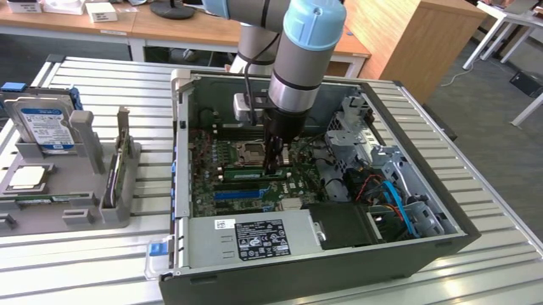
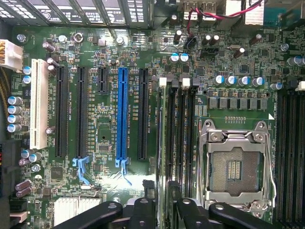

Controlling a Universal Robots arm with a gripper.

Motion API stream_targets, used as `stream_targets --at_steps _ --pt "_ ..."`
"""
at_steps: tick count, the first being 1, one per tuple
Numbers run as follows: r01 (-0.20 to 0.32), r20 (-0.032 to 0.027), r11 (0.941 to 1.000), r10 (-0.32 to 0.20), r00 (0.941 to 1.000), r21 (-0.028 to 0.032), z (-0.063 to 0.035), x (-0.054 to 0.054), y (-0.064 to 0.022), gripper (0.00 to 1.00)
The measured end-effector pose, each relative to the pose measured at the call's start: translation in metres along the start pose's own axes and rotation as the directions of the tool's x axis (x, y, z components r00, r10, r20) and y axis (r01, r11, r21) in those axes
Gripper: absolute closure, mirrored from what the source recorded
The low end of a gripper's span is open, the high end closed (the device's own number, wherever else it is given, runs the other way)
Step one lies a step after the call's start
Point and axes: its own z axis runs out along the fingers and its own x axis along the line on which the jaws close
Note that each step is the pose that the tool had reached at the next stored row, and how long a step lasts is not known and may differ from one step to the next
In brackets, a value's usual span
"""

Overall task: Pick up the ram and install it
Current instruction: 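Insert the ram into the slot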

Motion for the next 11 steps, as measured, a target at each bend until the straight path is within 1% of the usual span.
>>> stream_targets --at_steps 4,11 --pt "0.0 -0.0001 1.0 0.0 1.0 0.0 -0.0043 0.0 0.0 0.75" --pt "0.0 -0.0007 1.0 0.0 1.0 0.0 -0.0176 0.0 0.0 0.75"
